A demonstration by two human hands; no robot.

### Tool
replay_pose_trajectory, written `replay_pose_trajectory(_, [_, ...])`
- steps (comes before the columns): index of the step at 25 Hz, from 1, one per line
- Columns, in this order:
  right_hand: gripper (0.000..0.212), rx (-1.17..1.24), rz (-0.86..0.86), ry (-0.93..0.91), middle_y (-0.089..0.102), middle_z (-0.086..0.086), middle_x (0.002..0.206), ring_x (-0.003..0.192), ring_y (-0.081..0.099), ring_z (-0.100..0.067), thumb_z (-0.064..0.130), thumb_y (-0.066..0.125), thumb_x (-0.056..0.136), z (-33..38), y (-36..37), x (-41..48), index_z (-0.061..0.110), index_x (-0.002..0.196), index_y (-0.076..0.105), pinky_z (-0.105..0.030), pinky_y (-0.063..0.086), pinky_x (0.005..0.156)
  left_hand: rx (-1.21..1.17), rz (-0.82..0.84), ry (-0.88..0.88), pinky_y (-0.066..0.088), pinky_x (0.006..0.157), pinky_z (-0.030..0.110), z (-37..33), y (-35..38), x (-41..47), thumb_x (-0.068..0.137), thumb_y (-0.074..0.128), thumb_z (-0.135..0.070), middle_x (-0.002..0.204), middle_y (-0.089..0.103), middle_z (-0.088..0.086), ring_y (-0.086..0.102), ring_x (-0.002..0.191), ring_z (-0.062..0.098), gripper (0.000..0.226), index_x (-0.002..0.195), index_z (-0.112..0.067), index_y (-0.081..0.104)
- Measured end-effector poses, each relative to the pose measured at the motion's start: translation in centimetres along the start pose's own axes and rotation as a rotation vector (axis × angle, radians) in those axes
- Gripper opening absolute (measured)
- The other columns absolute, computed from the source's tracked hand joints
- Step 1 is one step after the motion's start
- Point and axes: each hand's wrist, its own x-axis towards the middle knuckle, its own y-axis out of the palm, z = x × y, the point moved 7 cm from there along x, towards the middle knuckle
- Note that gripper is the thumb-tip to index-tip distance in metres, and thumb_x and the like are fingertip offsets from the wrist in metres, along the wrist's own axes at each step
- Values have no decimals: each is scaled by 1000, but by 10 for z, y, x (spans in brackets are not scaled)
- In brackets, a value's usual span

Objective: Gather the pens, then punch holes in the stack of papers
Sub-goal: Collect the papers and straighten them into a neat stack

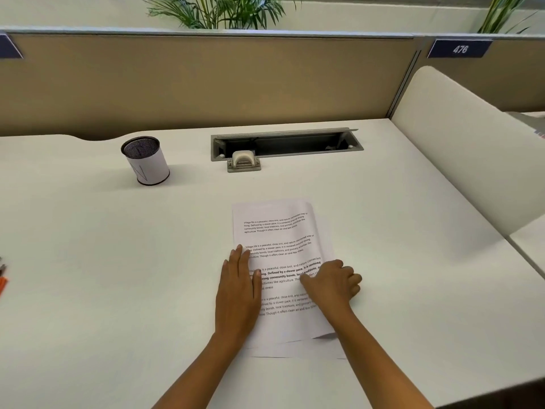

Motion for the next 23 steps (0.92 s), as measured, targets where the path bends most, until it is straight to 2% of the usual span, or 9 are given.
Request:
replay_pose_trajectory(6, [67, 39, -30, 16, 36, -22, 129, 116, 39, -35, 31, 72, 76, 13, -1, -15, 3, 121, 31, -35, 38, 94, -16, -15, -30, 17, 119, 31, 4, -6, -5, 98, 42, -24, 154, 32, 0, 26, 143, 15, 46, 142, -10, 39])
replay_pose_trajectory(11, [84, 137, 54, 57, 39, -24, 132, 122, 39, -38, 34, 77, 73, 15, -4, -6, 2, 131, 24, -42, 38, 98, -20, -18, -34, 17, 119, 31, 6, -6, -5, 98, 41, -24, 154, 33, 1, 24, 144, 17, 45, 141, -9, 40])
replay_pose_trajectory(16, [80, 256, 213, 58, 51, -16, 128, 125, 40, -36, 34, 76, 71, 18, 0, 5, 1, 130, 31, -43, 37, 99, 10, -34, -12, 20, 119, 35, 3, -5, -5, 98, 42, -22, 150, 38, 6, 29, 142, 22, 41, 135, -6, 45])
replay_pose_trajectory(19, [74, 567, 396, -20, 61, -16, 121, 124, 47, -35, 35, 82, 66, 31, 7, 3, 3, 124, 49, -46, 44, 101, 27, -41, 4, 19, 119, 35, 3, -5, -4, 97, 43, -21, 149, 39, 7, 29, 142, 23, 40, 134, -6, 46])
replay_pose_trajectory(20, [69, 655, 430, -30, 64, -18, 117, 120, 53, -34, 35, 83, 65, 33, 8, 1, 3, 120, 54, -46, 48, 99, 25, -45, 2, 19, 119, 34, 4, -6, -4, 97, 43, -21, 149, 39, 7, 30, 141, 23, 40, 134, -6, 46])
replay_pose_trajectory(23, [46, 885, 443, -39, 75, -12, 93, 88, 72, -28, 31, 79, 74, 33, 4, -1, 4, 108, 63, -38, 60, 81, -4, -51, -2, 19, 119, 32, 4, -6, -5, 97, 44, -21, 148, 40, 6, 30, 141, 22, 39, 133, -7, 47])
